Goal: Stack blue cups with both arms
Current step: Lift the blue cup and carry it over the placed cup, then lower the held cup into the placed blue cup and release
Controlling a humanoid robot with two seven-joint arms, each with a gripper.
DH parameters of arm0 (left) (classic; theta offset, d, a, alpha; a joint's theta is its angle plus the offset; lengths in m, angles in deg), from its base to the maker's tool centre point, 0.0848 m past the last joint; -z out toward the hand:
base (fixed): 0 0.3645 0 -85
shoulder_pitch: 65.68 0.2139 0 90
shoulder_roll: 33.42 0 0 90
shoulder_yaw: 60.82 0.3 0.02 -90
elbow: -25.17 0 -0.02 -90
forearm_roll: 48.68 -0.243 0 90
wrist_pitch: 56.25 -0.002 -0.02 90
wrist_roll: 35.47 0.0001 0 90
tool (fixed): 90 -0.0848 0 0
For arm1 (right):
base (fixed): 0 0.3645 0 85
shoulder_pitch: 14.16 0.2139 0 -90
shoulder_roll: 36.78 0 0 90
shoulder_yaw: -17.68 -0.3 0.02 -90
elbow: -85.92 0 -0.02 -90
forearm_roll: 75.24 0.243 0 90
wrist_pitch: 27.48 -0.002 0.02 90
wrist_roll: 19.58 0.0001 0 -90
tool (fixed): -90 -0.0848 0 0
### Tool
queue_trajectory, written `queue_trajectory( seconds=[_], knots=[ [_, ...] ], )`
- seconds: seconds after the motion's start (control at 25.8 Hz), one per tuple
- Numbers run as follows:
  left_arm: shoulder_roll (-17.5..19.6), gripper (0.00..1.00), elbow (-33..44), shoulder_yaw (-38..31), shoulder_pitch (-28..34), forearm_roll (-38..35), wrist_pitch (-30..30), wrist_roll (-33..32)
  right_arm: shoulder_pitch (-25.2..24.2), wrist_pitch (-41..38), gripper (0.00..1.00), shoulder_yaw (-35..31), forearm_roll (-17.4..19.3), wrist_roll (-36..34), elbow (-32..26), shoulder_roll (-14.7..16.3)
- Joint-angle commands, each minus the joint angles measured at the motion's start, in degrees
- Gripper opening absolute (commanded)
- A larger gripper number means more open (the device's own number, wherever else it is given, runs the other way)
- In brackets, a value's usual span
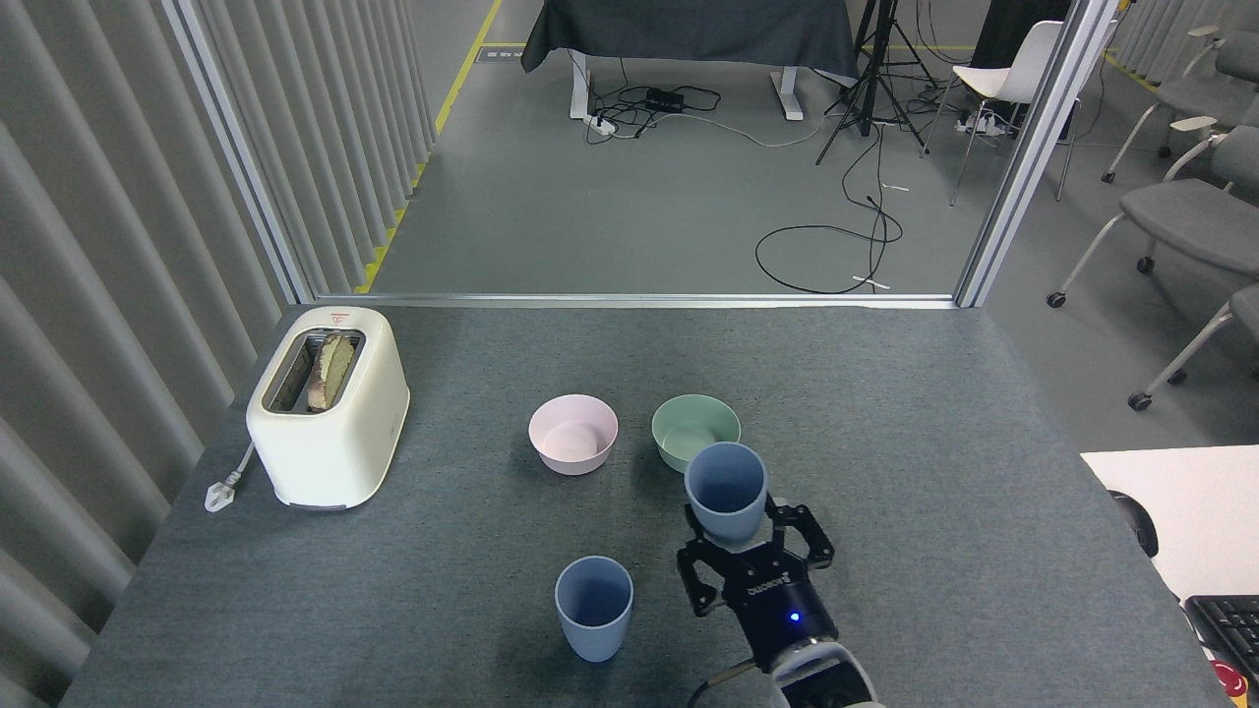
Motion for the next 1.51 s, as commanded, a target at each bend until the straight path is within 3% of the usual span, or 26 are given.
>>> queue_trajectory(
  seconds=[0.0, 0.15, 0.58, 1.47],
  knots=[
    [0.0, 1.00, -0.1, -0.3, 0.1, 0.4, 0.0, 0.2, 0.7, -0.1, 0.60, 4.7, -2.2, 0.5, -0.3, -5.6],
    [0.0, 1.00, -0.1, -0.3, 0.1, 1.9, 0.0, 0.2, -0.5, -0.3, 0.61, 7.7, -2.7, 0.3, -2.0, -7.0],
    [0.0, 1.00, -0.2, -0.6, 0.1, 1.9, 0.0, 0.2, -6.0, -6.1, 0.64, 6.9, -0.7, -3.6, -2.6, -8.3],
    [0.0, 1.00, -0.6, -1.0, 0.1, 2.1, 0.0, 0.2, -5.5, -5.4, 0.64, 6.4, -0.1, -4.1, 3.0, -8.4]
  ],
)
